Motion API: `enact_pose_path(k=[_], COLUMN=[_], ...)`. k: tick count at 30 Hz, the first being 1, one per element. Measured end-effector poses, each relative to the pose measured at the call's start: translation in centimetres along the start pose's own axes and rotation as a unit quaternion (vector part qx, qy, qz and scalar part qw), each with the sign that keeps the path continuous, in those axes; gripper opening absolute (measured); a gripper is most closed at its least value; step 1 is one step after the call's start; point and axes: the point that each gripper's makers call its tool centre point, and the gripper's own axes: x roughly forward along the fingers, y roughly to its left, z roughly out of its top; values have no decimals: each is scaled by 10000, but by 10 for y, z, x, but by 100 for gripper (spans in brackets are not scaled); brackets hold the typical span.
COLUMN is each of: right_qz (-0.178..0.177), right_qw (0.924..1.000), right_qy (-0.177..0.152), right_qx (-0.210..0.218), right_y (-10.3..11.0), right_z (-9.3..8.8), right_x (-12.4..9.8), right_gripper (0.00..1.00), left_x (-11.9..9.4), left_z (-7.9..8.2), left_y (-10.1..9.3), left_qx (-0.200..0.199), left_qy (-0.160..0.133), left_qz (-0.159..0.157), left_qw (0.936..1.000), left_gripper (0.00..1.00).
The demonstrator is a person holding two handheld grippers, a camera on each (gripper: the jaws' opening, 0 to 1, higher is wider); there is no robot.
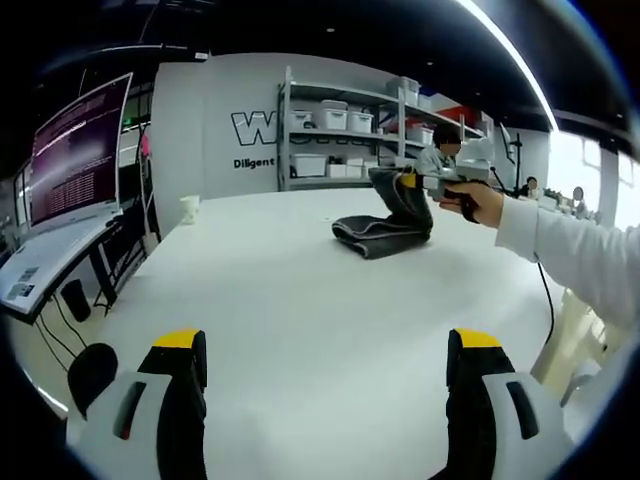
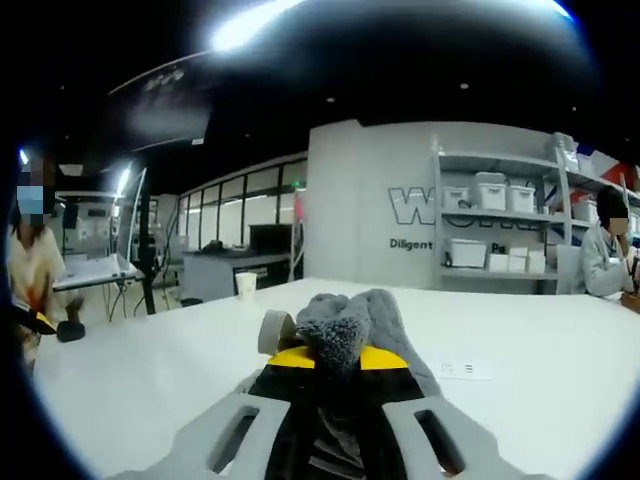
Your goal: Open the folded towel by lifting each exposed corner and separating the folded layers until the towel lies flat within the target outline without major curled edges
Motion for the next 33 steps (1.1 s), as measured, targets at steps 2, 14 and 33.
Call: enact_pose_path(k=[2,14,33], right_qz=[-61,-632,-1814], right_qw=[10000,9979,9729], right_qy=[-29,-125,52], right_qx=[34,38,1437], right_y=[-5,-60,-152], right_z=[2,5,-40], right_x=[-3,-29,-76], right_gripper=[5,5,5], left_x=[0,2,7], left_z=[-1,-1,-2], left_y=[0,-4,-11], left_qx=[13,18,86], left_qy=[11,29,110], left_qz=[0,-33,-81], left_qw=[10000,10000,9999], left_gripper=[99,99,99])
